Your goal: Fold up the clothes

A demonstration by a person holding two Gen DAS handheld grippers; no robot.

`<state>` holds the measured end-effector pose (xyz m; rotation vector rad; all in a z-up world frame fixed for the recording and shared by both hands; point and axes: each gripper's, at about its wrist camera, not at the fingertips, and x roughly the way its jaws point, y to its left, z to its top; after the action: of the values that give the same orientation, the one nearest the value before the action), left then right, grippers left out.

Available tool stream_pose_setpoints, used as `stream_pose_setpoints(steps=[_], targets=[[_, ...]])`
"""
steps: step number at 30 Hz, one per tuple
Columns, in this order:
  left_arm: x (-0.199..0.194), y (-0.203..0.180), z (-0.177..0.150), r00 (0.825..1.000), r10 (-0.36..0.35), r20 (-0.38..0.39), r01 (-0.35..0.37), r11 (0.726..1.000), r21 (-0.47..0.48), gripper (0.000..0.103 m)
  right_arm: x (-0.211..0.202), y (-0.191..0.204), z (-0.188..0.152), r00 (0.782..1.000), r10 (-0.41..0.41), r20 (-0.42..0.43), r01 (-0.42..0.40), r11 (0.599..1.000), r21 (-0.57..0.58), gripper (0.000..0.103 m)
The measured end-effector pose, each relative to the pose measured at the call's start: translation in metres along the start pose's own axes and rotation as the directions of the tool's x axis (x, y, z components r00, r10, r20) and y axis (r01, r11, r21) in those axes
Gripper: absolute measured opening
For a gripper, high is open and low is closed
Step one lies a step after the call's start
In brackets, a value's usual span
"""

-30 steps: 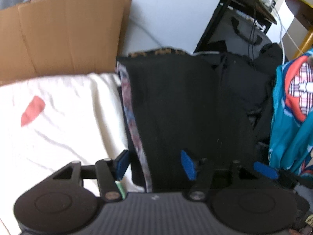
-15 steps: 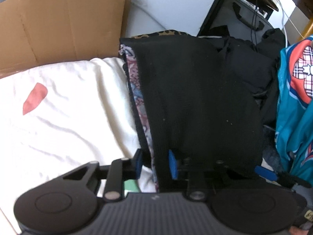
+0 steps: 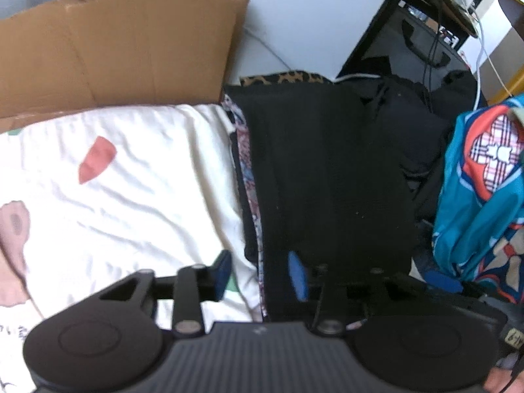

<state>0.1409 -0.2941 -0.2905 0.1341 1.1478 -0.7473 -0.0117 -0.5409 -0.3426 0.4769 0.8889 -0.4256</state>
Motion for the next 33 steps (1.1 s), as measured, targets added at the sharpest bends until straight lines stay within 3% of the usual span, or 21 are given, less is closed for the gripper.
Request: stream_pose_setpoints(steps=[4, 10, 17, 22, 29, 33], targets=[[-0.025, 0.0, 0.007, 1.0, 0.002, -0.019, -0.003, 1.0, -0.03, 0.058, -0.016, 0.008, 0.015, 0.996, -0.047, -0.08, 0.049, 0.999, 0.021, 0.096], [-0.074, 0.007, 0.022, 0.999, 0.054, -0.002, -0.054, 0.996, -0.074, 0.082, -0.054, 0.024, 0.032, 0.995, -0.013, -0.103, 0.019, 0.998, 0.056, 0.103], [-0.13, 0.013, 0.034, 0.997, 0.077, 0.004, -0.076, 0.991, -0.113, 0.091, -0.1, 0.038, 0.055, 0.993, 0.004, -0.122, 0.007, 0.996, 0.09, 0.103], [-0.175, 0.015, 0.03, 0.991, 0.131, 0.014, -0.129, 0.985, -0.117, 0.099, -0.136, 0.051, 0.069, 0.992, -0.006, -0.128, 0.014, 0.998, 0.064, 0.103], [-0.239, 0.026, 0.023, 0.982, 0.185, 0.046, -0.177, 0.975, -0.132, 0.102, -0.182, 0.072, 0.089, 0.993, -0.03, -0.115, 0.033, 0.999, 0.019, 0.103], [-0.271, 0.038, 0.026, 0.975, 0.221, 0.038, -0.213, 0.967, -0.141, 0.102, -0.202, 0.085, 0.109, 0.992, 0.001, -0.122, -0.002, 1.0, -0.007, 0.103]])
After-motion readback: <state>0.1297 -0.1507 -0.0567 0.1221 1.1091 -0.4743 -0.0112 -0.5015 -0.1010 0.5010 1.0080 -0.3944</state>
